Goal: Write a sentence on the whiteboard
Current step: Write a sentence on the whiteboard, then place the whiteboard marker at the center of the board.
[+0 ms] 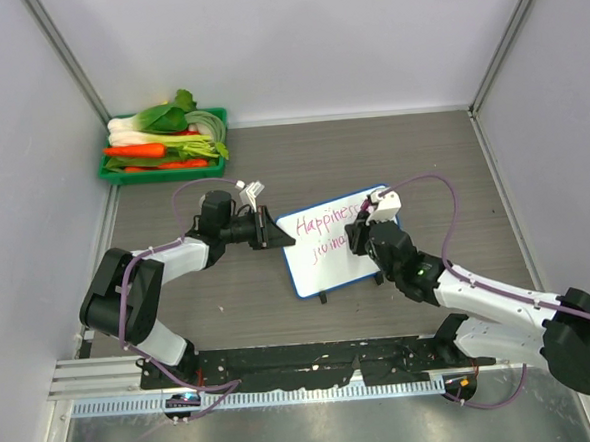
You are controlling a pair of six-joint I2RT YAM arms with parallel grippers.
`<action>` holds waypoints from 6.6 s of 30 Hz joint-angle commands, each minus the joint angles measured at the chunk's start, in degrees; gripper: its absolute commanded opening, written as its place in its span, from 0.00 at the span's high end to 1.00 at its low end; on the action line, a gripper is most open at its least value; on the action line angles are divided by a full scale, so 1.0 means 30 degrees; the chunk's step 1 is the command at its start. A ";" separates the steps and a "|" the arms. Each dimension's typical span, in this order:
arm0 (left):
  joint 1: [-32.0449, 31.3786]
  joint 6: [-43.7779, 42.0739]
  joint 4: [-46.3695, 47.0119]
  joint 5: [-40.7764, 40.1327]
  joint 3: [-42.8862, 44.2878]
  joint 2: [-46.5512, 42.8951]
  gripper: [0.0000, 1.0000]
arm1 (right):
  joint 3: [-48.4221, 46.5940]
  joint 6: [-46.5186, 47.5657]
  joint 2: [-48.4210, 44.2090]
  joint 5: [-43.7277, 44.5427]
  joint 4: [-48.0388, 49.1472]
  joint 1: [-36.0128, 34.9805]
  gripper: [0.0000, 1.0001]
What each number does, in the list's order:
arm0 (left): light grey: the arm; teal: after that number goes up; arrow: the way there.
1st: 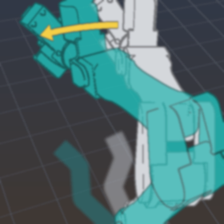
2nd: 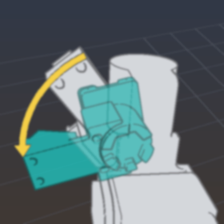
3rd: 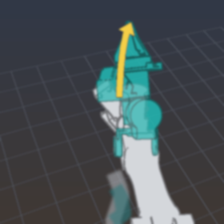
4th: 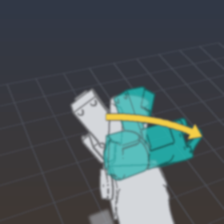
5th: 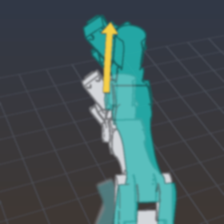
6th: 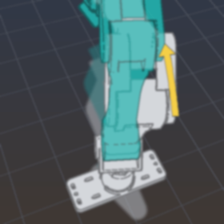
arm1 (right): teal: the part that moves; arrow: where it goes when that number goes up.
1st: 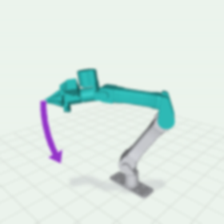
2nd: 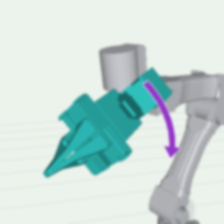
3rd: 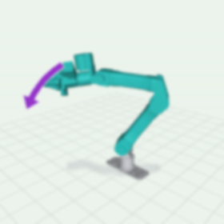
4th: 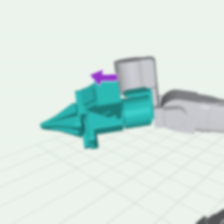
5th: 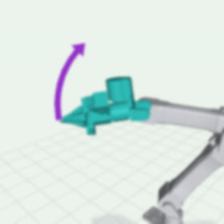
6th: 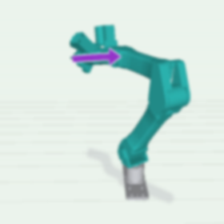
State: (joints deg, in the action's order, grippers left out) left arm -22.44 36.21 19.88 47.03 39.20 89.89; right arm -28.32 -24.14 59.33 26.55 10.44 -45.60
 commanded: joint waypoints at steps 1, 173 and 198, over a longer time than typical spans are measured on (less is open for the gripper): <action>-0.0168 -0.1609 -0.1734 -0.2726 -0.0176 0.0887 1.00 | 0.0590 -0.0214 -0.0235 -0.0030 -0.0724 0.0114 0.99; -0.0197 -0.1756 -0.0211 -0.5010 -0.2548 -0.3446 0.00 | 0.0825 -0.3290 -0.5420 -0.3604 -0.1689 0.2106 0.99; -0.0168 -0.2196 -0.0181 -1.0401 -0.5538 -1.0625 0.00 | 0.1351 -0.8826 -1.1660 -0.4920 -1.4465 0.2135 0.99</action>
State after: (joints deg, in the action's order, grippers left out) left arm -22.85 31.03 18.48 19.86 23.22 60.34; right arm -24.14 -45.15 26.85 12.67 -26.22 -39.51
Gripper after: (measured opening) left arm 0.994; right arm 0.204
